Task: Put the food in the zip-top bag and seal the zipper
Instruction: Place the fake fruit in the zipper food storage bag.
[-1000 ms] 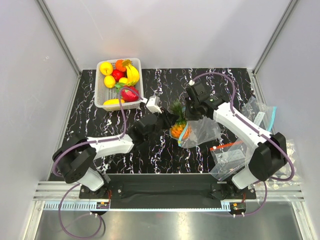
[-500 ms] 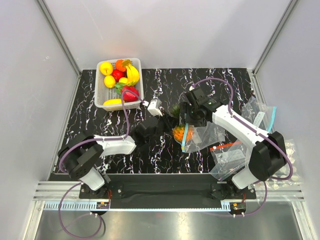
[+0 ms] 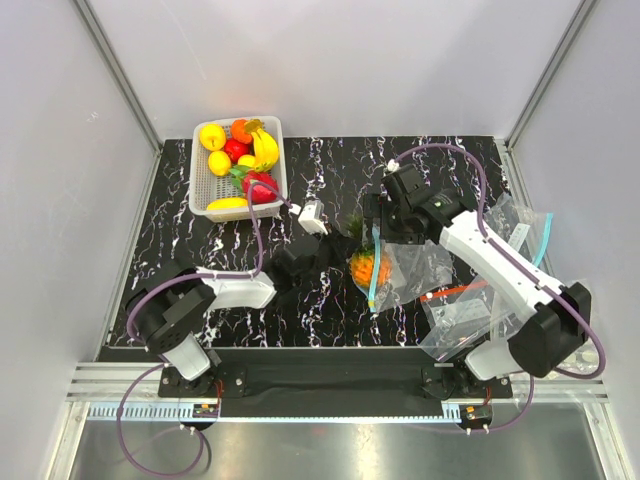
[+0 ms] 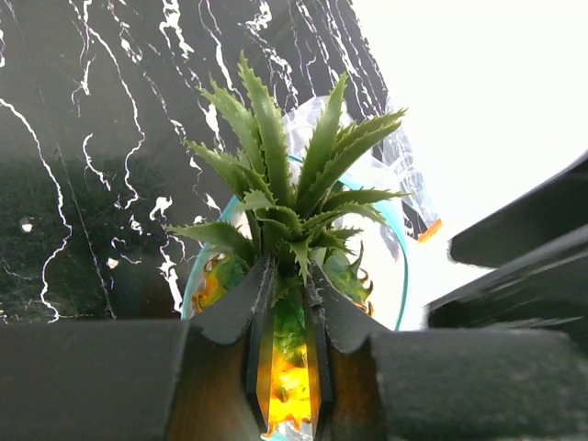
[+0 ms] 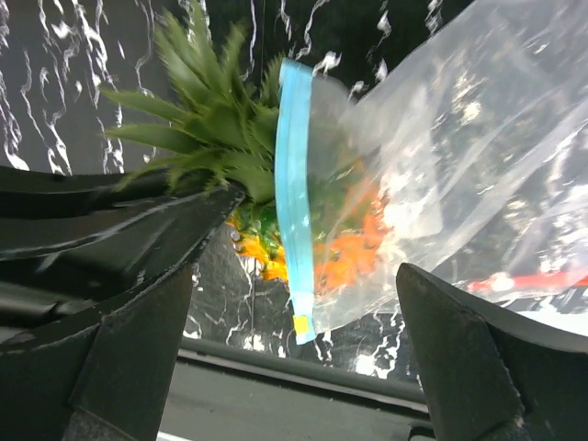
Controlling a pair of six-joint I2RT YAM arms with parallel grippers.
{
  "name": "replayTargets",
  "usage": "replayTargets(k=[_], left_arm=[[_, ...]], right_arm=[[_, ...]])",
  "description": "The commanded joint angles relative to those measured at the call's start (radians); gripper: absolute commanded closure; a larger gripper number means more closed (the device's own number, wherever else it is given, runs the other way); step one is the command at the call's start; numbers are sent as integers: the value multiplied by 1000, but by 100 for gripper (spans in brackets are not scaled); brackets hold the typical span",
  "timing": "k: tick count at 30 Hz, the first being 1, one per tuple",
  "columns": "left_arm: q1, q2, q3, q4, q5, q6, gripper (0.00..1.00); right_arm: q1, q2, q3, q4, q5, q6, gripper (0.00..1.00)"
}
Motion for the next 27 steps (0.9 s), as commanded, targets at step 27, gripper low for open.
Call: replayTargets(k=[27], left_arm=[[-8,32,3,134,40,-26,100]], right_arm=[[-654,-93,-324,297,38,252,0]])
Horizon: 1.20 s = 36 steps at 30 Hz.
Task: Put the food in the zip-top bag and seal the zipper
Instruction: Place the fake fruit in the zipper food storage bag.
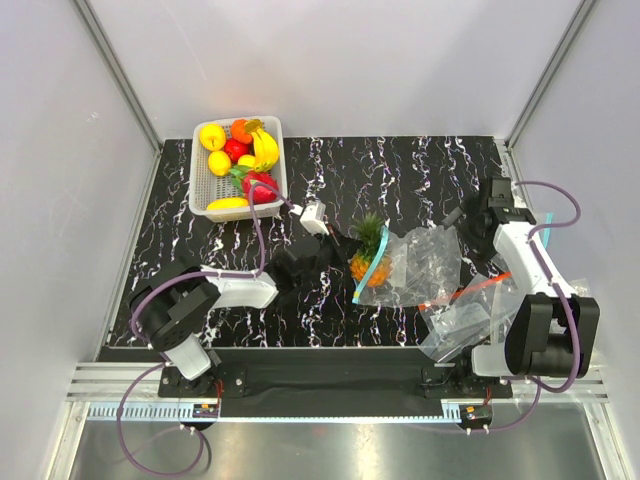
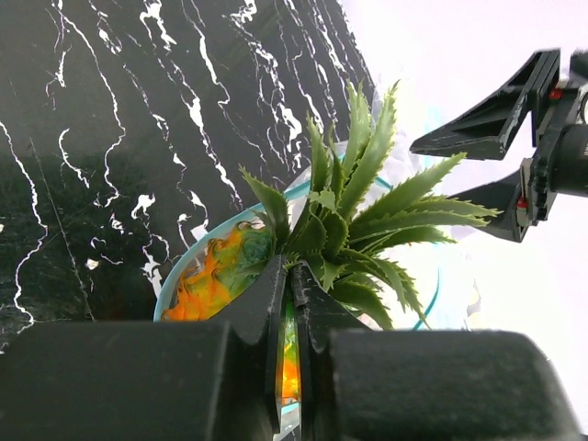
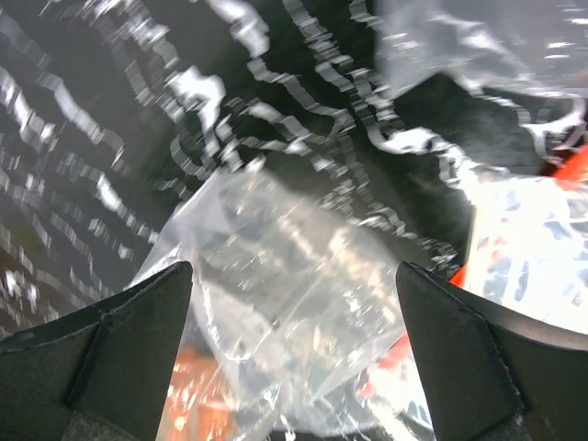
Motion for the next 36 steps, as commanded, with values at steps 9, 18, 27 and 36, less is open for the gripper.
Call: replayTargets(k=[9,18,27,36], left_arm=[[-5,45,-24,131,64,-82,100],[-6,93,-54,145,90,-199,100],[-49,163,-9,145,130,-257,100],[-133,177,63,48,78,-182,100]], right_arm=[[-57,19,-134,201,-95,72,0],[-55,45,-226,304,-193,102,0],[-54,45,-242,324,-222,102,0],[-54,30,-240,318,-216,94,0]])
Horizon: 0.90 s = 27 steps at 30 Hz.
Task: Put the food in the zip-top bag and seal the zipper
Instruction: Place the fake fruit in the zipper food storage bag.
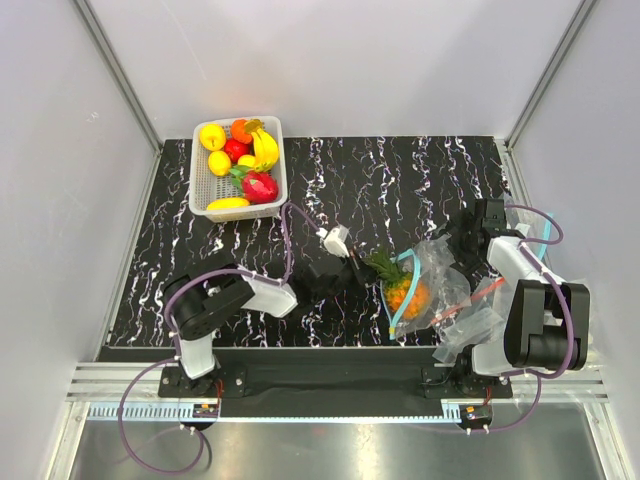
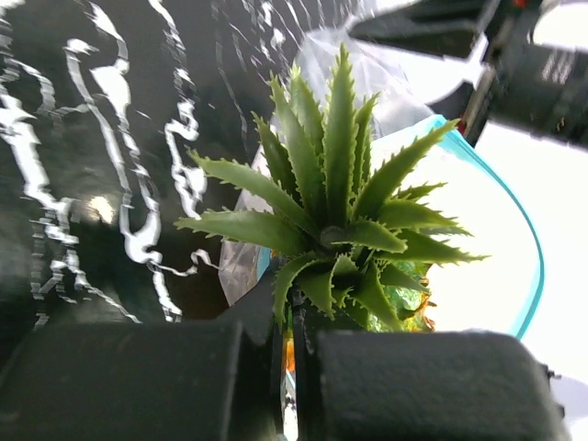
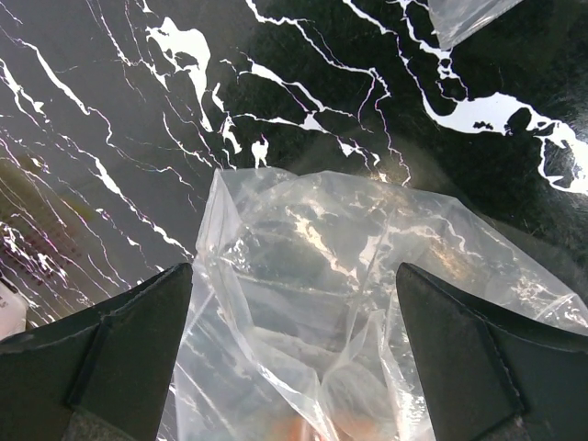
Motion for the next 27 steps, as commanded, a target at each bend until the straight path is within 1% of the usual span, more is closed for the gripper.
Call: replayTargets(k=[1,2,3,4,5,6,7,8,14,16,17,18,19,21,22,23,25,26,27], left_arm=[[-20,-26,40,-20,-20,74,100],[-20,-36,40,-35,-23,88,100],[-22,-50,38,-49,-23,100,97],[-20,-75,38,-81,-22,129,92],[-20,-87,37,-101,-27,142,76],[-20,-98,34,-117,-28,146,69],[-20,-113,28,-126,-25,148,64],[-20,-116,23,-132,-11,146,55],[-20,-115,23,-177,36,108,52],[-19,-104,26,-175,49,107,56],[-17,-98,35,-180,49,102,62],[-14,-93,38,-183,49,102,62],[-12,-87,38,-171,73,88,69],[-3,-87,6,-131,78,74,75],[0,-93,-8,-94,79,71,81],[3,-96,-29,-79,82,73,81],[6,-96,-40,-37,99,80,74],[6,-96,-46,-25,127,82,63],[6,-96,-49,-16,133,80,59]], right_arm=[[2,-18,-2,24,-6,-2,0],[2,-20,1,22,-3,-4,0],[2,-23,3,17,-2,-7,0],[2,-21,6,13,1,-13,0],[2,-24,12,8,7,-16,0],[3,-24,14,5,7,-19,0],[2,-24,17,4,10,-24,0],[2,-24,24,-3,10,-24,0],[2,-35,38,-9,10,-24,0],[2,-40,40,-12,12,-25,0],[2,-46,40,-16,17,-24,0],[2,-47,40,-16,18,-25,0],[2,-47,40,-16,20,-27,0],[2,-49,44,-24,20,-30,0],[2,-49,46,-26,20,-33,0],[2,-51,46,-27,21,-33,0],[2,-51,44,-26,21,-34,0],[2,-51,44,-24,20,-34,0],[2,-51,44,-21,18,-34,0]])
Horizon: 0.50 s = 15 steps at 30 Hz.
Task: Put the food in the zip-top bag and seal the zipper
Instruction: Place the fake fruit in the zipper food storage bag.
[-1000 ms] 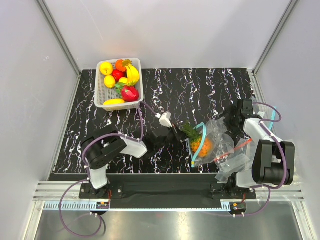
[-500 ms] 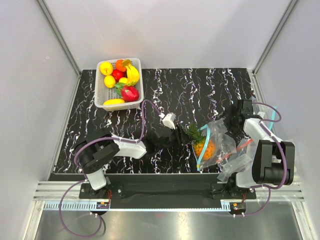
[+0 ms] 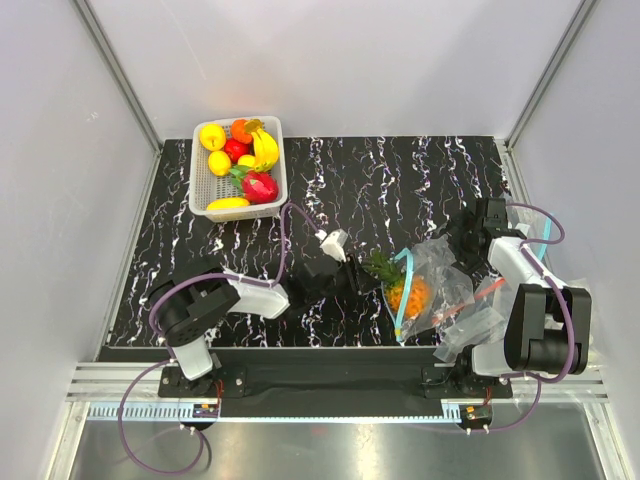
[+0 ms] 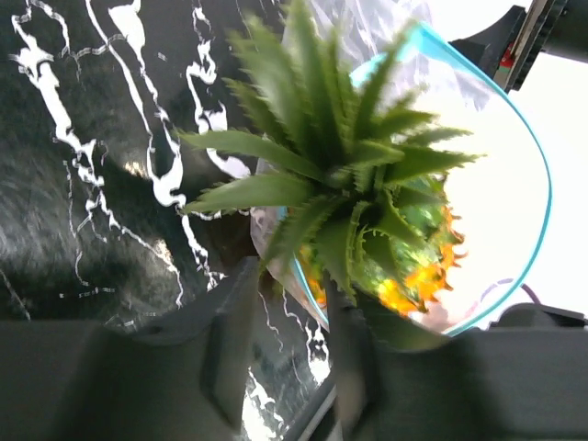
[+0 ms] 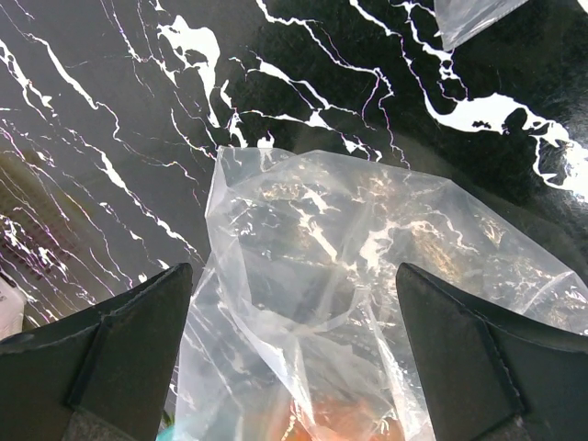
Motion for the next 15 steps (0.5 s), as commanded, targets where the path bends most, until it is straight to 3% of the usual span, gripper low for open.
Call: replayTargets(k=[1,10,15], left_arm=[[6,-8,-20,140,64,-5,57],[6,-89,-134,122,1,-46,49],[7,-161,-183,77,-73,-53,34]], right_arm=[[1,-25,35,1,13,-14,0],[1,-30,31,4,18,-13,0],[1,-35,28,5,16,-13,0]])
